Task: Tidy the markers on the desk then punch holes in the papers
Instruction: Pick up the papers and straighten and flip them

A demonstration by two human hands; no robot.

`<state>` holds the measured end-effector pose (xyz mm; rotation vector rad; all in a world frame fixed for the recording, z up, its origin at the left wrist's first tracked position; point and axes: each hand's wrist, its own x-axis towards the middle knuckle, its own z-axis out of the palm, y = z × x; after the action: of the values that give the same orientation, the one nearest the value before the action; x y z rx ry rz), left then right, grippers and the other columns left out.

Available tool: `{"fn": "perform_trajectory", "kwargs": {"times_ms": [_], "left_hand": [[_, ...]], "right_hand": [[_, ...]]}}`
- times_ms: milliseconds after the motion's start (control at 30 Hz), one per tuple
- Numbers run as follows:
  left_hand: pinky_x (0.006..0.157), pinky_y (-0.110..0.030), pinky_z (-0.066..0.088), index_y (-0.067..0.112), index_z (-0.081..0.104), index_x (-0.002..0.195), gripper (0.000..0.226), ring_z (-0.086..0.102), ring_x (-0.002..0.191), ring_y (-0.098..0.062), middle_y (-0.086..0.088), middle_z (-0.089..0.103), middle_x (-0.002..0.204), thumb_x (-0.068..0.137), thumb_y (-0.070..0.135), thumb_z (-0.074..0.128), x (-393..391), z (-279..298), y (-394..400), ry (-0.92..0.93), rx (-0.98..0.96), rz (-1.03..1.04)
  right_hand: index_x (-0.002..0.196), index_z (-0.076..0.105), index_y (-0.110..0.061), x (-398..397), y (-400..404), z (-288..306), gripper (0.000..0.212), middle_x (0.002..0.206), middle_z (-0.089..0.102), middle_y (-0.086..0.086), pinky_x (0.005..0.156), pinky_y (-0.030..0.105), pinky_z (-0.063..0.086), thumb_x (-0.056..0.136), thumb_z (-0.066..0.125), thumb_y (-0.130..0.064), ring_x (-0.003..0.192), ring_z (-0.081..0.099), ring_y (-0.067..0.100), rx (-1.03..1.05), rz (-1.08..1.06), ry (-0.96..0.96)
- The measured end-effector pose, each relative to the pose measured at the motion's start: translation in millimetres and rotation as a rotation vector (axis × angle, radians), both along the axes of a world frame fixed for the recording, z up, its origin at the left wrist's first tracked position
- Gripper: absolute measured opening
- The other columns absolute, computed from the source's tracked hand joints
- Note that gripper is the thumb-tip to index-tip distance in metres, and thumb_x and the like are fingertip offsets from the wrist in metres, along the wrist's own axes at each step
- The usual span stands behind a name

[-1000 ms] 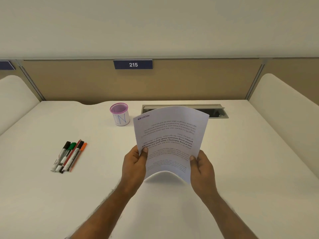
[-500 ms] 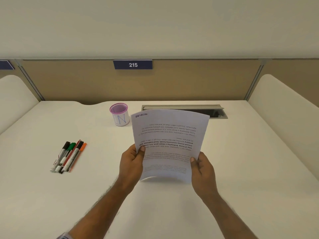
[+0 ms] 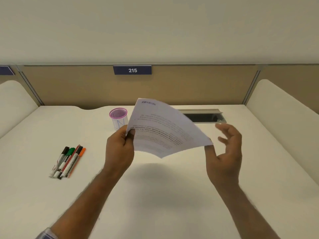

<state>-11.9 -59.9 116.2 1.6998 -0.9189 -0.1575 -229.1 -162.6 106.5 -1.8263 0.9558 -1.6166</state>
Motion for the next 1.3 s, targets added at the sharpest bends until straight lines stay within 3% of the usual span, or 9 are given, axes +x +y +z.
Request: {"fn": "perform_trajectory", "kwargs": {"times_ms": [100,367,467,633,833,967,1100,1233,1300], "left_hand": [[0.059,-0.030,0.046,0.023,0.070,0.095,0.031,0.062,0.074,-0.017,0.010,0.070,0.080,0.098,0.010,0.042,3,9,-2,-0.175,0.084,0.010],[0.059,-0.030,0.047,0.024,0.070,0.104,0.024,0.059,0.078,-0.019,0.003,0.073,0.094,0.095,0.019,0.047,-9,30,-3,-0.501,0.299,-0.050],[0.066,-0.029,0.050,0.023,0.068,0.106,0.023,0.057,0.080,-0.016,0.001,0.073,0.101,0.093,0.022,0.050,-19,36,-1,-0.530,0.331,-0.117],[0.074,-0.020,0.044,0.025,0.063,0.116,0.024,0.054,0.086,-0.011,0.001,0.070,0.112,0.094,0.022,0.053,-23,36,-1,-0.568,0.397,-0.127],[0.066,-0.008,0.036,0.021,0.068,0.106,0.026,0.057,0.083,-0.011,0.001,0.073,0.104,0.092,0.031,0.048,-21,37,1,-0.618,0.228,-0.143],[0.087,-0.020,0.045,0.016,0.067,0.111,0.026,0.061,0.102,-0.018,-0.001,0.069,0.113,0.085,0.015,0.071,-16,39,7,-0.696,0.042,-0.086],[0.097,-0.026,0.041,0.011,0.061,0.121,0.043,0.055,0.116,-0.020,-0.005,0.061,0.125,0.081,0.020,0.074,-5,36,16,-0.608,-0.089,0.050],[0.100,-0.012,0.034,0.007,0.053,0.127,0.056,0.045,0.117,-0.007,-0.008,0.053,0.126,0.078,0.022,0.078,9,23,29,-0.484,-0.176,0.187],[0.103,-0.018,0.035,0.010,0.048,0.131,0.065,0.044,0.121,-0.008,-0.006,0.050,0.130,0.076,0.028,0.077,20,16,33,-0.370,-0.177,0.183]], "right_hand": [[0.128,0.048,-0.002,2,5,21,0.046,0.130,0.055,0.004,0.098,0.037,0.046,0.085,0.061,-0.015,0.120,0.052,0.015,-0.133,0.012,0.014],[0.139,0.040,-0.016,7,16,37,0.065,0.140,0.047,-0.005,0.102,0.020,0.035,0.085,0.058,-0.047,0.127,0.041,0.007,-0.069,0.132,0.254],[0.143,0.026,-0.035,12,15,24,0.068,0.129,0.047,-0.012,0.096,0.026,0.043,0.086,0.062,-0.040,0.121,0.041,0.011,0.081,0.192,0.458],[0.116,0.041,-0.040,10,14,14,0.032,0.095,0.051,-0.026,0.066,0.002,0.049,0.094,0.053,-0.020,0.094,0.058,0.006,0.197,0.286,0.360],[0.103,0.054,-0.037,8,15,12,0.019,0.091,0.062,-0.022,0.054,0.007,0.048,0.086,0.046,-0.041,0.080,0.065,0.006,0.334,0.318,0.220],[0.105,0.060,-0.030,1,10,11,0.015,0.093,0.068,-0.016,0.058,0.019,0.055,0.097,0.048,-0.028,0.080,0.068,0.005,0.422,0.361,0.137],[0.107,0.064,-0.027,-6,7,12,0.018,0.096,0.073,-0.007,0.068,0.036,0.061,0.098,0.049,-0.022,0.078,0.071,0.017,0.502,0.356,0.043],[0.108,0.065,-0.028,-11,3,13,0.020,0.097,0.074,-0.003,0.071,0.040,0.061,0.099,0.049,-0.020,0.081,0.072,0.021,0.542,0.348,-0.027],[0.109,0.065,-0.027,-15,2,13,0.020,0.098,0.073,-0.002,0.073,0.043,0.061,0.099,0.049,-0.021,0.082,0.071,0.023,0.550,0.360,-0.027]]}}
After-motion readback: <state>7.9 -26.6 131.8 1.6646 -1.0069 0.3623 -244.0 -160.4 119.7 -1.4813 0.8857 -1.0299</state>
